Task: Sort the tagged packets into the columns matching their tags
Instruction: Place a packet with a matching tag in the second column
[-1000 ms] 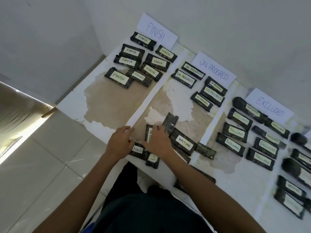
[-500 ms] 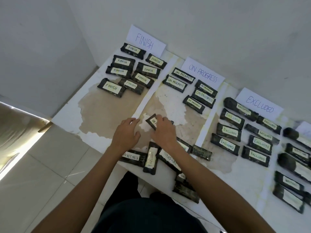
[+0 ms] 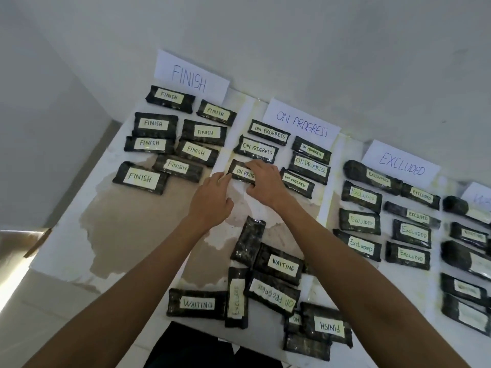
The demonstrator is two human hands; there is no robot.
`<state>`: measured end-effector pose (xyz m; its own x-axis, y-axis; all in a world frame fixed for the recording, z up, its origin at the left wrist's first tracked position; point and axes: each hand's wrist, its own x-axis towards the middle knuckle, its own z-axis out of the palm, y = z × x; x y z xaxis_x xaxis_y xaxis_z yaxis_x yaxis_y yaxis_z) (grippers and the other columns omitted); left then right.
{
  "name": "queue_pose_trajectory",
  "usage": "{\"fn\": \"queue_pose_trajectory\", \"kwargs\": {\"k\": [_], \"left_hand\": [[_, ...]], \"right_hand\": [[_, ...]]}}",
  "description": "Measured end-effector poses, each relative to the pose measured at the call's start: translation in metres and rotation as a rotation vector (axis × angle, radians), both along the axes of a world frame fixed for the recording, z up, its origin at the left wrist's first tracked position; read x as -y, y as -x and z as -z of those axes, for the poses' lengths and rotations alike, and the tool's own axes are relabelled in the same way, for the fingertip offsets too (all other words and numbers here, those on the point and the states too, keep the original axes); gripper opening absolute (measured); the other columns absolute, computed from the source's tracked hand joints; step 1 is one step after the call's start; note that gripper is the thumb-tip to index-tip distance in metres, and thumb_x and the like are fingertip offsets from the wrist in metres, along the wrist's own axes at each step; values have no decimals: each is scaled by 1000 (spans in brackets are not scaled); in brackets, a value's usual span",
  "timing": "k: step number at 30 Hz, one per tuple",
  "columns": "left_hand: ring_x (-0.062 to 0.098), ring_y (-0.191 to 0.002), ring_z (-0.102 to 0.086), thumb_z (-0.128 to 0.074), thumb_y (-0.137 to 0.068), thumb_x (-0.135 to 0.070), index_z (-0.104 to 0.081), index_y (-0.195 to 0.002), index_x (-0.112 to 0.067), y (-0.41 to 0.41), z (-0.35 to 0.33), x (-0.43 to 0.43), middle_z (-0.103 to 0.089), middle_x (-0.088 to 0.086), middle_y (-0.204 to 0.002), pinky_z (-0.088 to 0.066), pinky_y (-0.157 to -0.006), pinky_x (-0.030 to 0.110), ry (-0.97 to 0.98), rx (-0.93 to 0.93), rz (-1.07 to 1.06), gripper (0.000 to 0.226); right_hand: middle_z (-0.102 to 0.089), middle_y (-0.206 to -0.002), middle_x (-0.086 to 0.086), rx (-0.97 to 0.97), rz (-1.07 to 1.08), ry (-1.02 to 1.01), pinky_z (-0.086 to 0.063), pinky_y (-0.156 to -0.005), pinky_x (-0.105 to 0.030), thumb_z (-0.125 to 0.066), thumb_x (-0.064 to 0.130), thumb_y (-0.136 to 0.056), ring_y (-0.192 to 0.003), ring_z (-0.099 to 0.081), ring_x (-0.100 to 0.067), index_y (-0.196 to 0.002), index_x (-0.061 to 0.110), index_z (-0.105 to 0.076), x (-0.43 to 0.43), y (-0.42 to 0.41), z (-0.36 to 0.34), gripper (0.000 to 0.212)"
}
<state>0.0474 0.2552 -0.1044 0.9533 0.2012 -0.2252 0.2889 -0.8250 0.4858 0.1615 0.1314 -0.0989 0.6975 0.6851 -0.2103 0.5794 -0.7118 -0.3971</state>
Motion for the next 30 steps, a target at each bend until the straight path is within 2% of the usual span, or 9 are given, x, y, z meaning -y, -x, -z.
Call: {"fn": "queue_pose_trajectory", "kwargs": {"k": [2, 5, 10, 17, 20, 23, 27, 30], "left_hand": [[36, -123, -42, -53, -85, -16, -32, -142, -5, -12, 4, -4, -37, 17, -142, -43, -96, 46, -8, -12, 17, 62], [37, -123, -41, -52, -84, -16, -31, -142, -5, -23, 9, -8, -36, 18, -143, -42, -96, 47, -19, -19, 38, 63], [40, -113, -46, -55, -80, -12, -38, -138, -4, -22, 15, -8, -42, 20, -136, -47, -88, 51, -36, 5, 88, 61], [42, -119, -42, -58, -77, -10, -43, -134, -3, -2, 10, -2, -43, 24, -135, -41, -95, 51, -55, 73, 89, 59], [43, -119, -43, -54, -78, -14, -44, -133, -2, 25, 7, 8, -44, 26, -135, -42, -95, 50, -8, 52, 93, 58], [41, -117, -46, -58, -77, -12, -45, -133, -4, 56, 7, 19, -46, 23, -134, -43, -93, 48, 21, -1, 83, 57], [39, -115, -47, -49, -75, -23, -48, -131, -5, 88, 10, 33, -48, 21, -130, -46, -91, 46, 58, -84, 30, 59], [37, -117, -44, -49, -78, -24, -49, -131, -5, 99, 12, 41, -48, 20, -129, -41, -95, 43, 101, -107, -23, 57]], "right_hand": [[-57, -119, -17, 7, 0, -61, -45, -94, -45, -66, 2, -68, -106, -56, -36, -124, 3, -56, -4, -8, 10, 57], [-61, -114, -20, 19, 1, -89, -50, -86, -48, -66, -2, -63, -100, -59, -39, -121, 0, -58, -5, -12, 23, 58], [-59, -123, -21, 43, 9, -97, -45, -95, -53, -68, -3, -66, -113, -56, -38, -124, 1, -57, -1, -10, 35, 60], [-54, -128, -19, 49, 41, -104, -43, -98, -50, -64, 5, -75, -119, -50, -37, -125, 4, -57, 15, 9, 10, 50], [-54, -124, -15, -23, 104, -46, -45, -92, -46, -61, 12, -82, -113, -50, -34, -124, 7, -56, 28, 35, -4, 43], [-48, -123, -17, -90, 308, 117, -46, -89, -42, -52, 30, -91, -112, -48, -34, -126, 5, -48, 37, 71, -11, 44], [-42, -124, -19, -191, 494, 281, -45, -85, -43, -44, 58, -89, -110, -48, -37, -127, 4, -39, 39, 112, -5, 66], [-40, -123, -18, -158, 493, 306, -47, -80, -40, -55, 58, -83, -106, -51, -35, -127, 3, -35, 36, 129, 4, 73]]}}
